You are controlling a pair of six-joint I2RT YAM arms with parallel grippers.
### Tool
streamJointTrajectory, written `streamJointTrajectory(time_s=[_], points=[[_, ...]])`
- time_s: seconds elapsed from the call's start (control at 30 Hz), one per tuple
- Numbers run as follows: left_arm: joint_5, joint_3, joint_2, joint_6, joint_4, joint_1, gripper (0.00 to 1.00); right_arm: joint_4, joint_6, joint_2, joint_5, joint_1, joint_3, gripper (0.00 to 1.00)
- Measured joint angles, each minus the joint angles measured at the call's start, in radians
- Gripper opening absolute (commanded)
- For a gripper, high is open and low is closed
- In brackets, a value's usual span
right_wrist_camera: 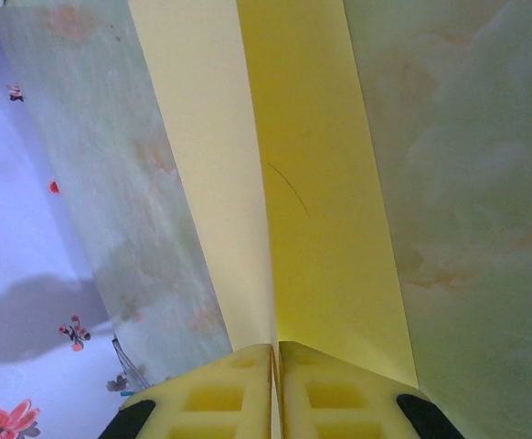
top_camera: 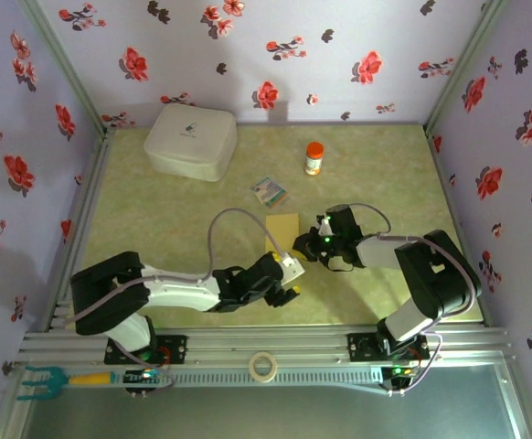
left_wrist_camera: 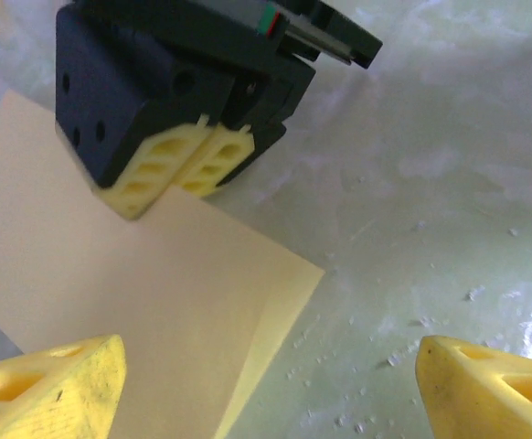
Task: Fold a paper plane with a square sheet of paper (pick it up from the middle)
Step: Fold the triangle a second time at the center of the table.
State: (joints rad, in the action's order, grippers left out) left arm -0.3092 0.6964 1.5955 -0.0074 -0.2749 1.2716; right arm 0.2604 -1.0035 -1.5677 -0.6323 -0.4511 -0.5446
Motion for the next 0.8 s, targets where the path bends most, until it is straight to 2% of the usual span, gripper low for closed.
streamJointTrajectory(time_s=[0.23,0.33,0.67,0.8], points=[[-0.119,0.073,0.071,0.057,0.017,0.009,0.81,0.000,0.000,0.000,0.000,0.000,0.000,0.11],[-0.145,0.091,0.091,0.069,0.038,0.009,0.77,0.000,0.000,0.000,0.000,0.000,0.000,0.12],[-0.168,0.135,0.135,0.074,0.104,0.009,0.60,0.000,-0.001,0.000,0.000,0.000,0.000,0.13],[-0.171,0.136,0.137,0.074,0.105,0.009,0.58,0.001,-0.002,0.000,0.000,0.000,0.000,0.13]])
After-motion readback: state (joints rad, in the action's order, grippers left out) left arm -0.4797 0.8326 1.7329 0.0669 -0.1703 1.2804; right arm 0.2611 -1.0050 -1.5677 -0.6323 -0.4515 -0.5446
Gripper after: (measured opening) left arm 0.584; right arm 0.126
